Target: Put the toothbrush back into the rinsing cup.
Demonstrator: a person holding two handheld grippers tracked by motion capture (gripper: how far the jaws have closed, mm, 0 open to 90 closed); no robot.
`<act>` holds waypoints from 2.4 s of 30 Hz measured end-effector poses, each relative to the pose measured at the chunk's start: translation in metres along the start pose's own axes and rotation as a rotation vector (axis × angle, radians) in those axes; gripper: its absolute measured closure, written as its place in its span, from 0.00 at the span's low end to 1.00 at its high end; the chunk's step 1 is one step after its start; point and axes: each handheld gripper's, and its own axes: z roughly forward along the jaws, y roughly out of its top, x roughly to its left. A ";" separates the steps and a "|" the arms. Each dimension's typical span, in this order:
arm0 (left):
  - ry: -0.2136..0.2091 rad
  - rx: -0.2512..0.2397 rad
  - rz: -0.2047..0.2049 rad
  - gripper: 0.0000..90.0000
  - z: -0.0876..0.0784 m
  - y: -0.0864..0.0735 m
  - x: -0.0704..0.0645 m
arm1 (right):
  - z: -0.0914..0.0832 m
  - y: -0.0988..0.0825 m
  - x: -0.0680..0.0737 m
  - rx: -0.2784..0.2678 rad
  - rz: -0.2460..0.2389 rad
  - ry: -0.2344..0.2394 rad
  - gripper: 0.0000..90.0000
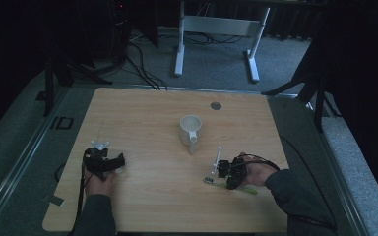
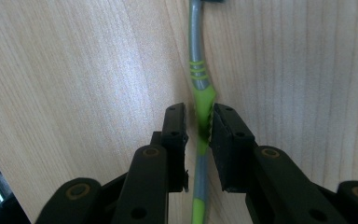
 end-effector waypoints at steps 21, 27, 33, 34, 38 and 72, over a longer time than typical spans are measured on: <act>0.000 0.000 0.000 0.15 0.000 0.000 0.000 | 0.005 0.003 0.001 0.010 -0.005 0.000 0.86; 0.000 0.000 0.000 0.15 0.000 0.000 0.000 | 0.007 0.004 0.002 0.021 -0.005 -0.001 0.86; 0.000 0.000 0.000 0.15 0.000 0.000 0.000 | 0.008 0.006 0.003 0.026 -0.007 0.000 0.88; 0.000 0.000 0.000 0.15 0.000 0.000 0.000 | 0.008 0.006 0.003 0.027 -0.009 0.000 0.88; 0.000 0.000 0.000 0.15 0.000 0.000 0.000 | 0.008 0.007 0.002 0.034 -0.014 -0.005 0.88; 0.000 0.000 0.000 0.15 0.000 0.000 0.000 | -0.007 0.003 0.002 -0.007 0.012 -0.042 0.91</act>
